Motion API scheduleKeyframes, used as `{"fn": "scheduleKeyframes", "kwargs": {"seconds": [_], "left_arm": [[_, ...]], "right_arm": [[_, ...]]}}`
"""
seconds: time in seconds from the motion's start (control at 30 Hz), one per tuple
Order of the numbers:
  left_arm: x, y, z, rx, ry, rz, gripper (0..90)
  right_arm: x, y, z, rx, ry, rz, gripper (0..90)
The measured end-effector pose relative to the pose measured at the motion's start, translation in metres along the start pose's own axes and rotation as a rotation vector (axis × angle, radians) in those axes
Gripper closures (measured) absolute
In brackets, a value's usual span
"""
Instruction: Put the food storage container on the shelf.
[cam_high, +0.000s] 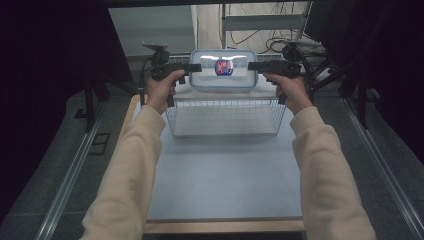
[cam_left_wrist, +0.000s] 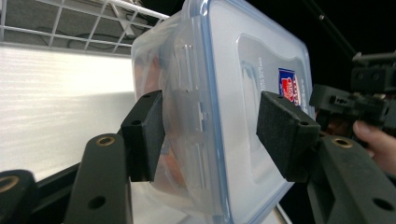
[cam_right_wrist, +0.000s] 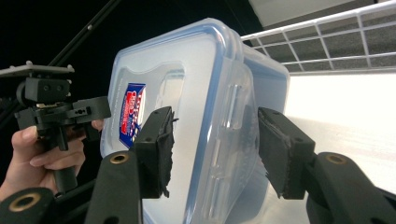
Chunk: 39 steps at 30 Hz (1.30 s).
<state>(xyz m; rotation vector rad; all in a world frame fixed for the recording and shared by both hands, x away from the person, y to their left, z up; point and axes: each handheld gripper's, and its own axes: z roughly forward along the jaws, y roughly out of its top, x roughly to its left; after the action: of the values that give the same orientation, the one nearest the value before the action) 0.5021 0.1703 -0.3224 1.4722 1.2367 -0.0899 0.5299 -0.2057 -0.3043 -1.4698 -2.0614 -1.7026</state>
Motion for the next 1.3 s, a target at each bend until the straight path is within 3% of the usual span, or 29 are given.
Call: {"fn": "scheduleKeyframes", "kwargs": {"seconds": [0.17,0.33,0.47,0.6,0.73,0.9,0.93,1.13,1.3], "left_arm": [[0.006,0.003,0.008,-0.004,-0.001,-0.032,40.2],[0.012,0.004,0.011,-0.004,0.033,-0.031,39.3],[0.012,0.002,0.013,-0.007,0.020,-0.041,36.8],[0.008,-0.001,0.010,-0.035,0.016,-0.040,30.4],[-0.005,-0.005,-0.003,-0.077,0.024,0.024,27.6],[-0.021,-0.023,-0.024,-0.088,0.044,0.119,25.9],[-0.025,-0.030,-0.030,-0.084,0.052,0.150,25.6],[-0.039,-0.071,-0.058,-0.066,0.009,0.242,24.3],[-0.046,-0.113,-0.077,-0.048,-0.050,0.299,24.0]], "right_arm": [[-0.006,0.000,0.005,-0.022,-0.013,0.045,45.6],[-0.008,-0.003,0.010,-0.025,-0.084,0.059,41.1],[-0.007,-0.006,0.011,-0.069,-0.080,0.084,37.2],[0.001,-0.007,0.005,-0.115,-0.111,0.063,28.9],[0.011,-0.012,-0.010,-0.147,-0.112,-0.009,28.0],[0.019,-0.025,-0.028,-0.126,-0.082,-0.104,27.2],[0.021,-0.029,-0.031,-0.124,-0.077,-0.120,27.2],[0.031,-0.065,-0.050,-0.071,-0.062,-0.266,26.7],[0.034,-0.104,-0.067,-0.035,-0.032,-0.343,24.6]]}}
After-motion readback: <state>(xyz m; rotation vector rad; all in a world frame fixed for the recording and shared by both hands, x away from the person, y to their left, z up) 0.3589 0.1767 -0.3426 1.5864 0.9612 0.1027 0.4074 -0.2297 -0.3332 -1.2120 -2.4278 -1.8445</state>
